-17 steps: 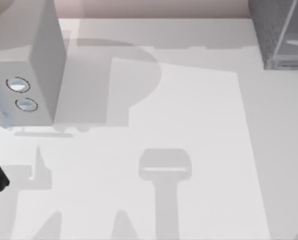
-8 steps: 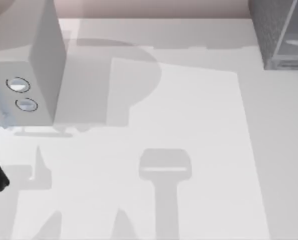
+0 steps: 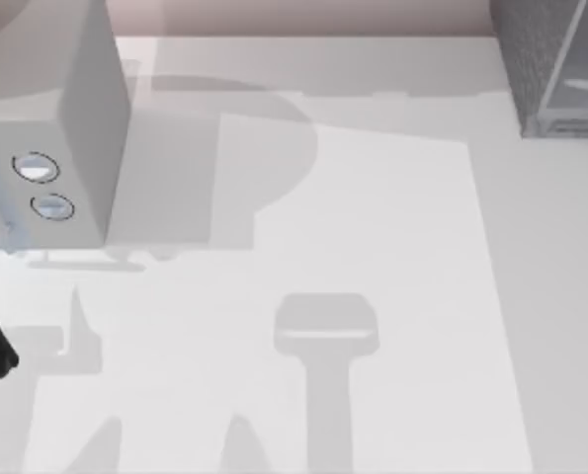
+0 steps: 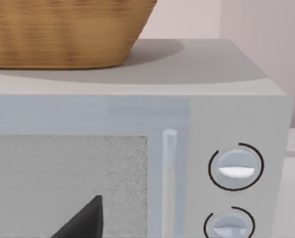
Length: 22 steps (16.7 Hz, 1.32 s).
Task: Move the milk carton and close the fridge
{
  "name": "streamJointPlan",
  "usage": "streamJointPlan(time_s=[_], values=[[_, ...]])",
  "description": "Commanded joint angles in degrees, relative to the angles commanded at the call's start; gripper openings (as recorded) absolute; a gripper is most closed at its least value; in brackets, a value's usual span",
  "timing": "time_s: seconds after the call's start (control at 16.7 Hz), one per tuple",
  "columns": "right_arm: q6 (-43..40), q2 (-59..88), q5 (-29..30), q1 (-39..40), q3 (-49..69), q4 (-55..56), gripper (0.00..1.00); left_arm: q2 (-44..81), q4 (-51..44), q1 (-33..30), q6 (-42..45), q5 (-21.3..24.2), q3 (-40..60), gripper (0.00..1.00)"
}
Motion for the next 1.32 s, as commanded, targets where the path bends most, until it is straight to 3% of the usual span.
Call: streamJointPlan(time_s=[0.3,0.6,0.78,1.08,1.32], values=[[3.6,-0.5,1.5,3.1,-0.2,3.6,1.0,0.0,0.0,0.0,0.0,0.0,0.0,1.0],[16.3,-1.6,4.0,15.8,0.5,18.2,1.0,0.0,0.0,0.0,0.0,0.0,0.0,1.0],[29.3,-2.4,5.2,22.2,1.2,29.5,1.0,0.0,0.0,0.0,0.0,0.0,0.0,1.0],[57.7,-1.7,8.9,34.3,0.3,49.6,1.0,0.0,0.0,0.0,0.0,0.0,0.0,1.0],[73.3,-0.3,11.2,44.9,-1.0,62.3,1.0,0.0,0.0,0.0,0.0,0.0,0.0,1.0]])
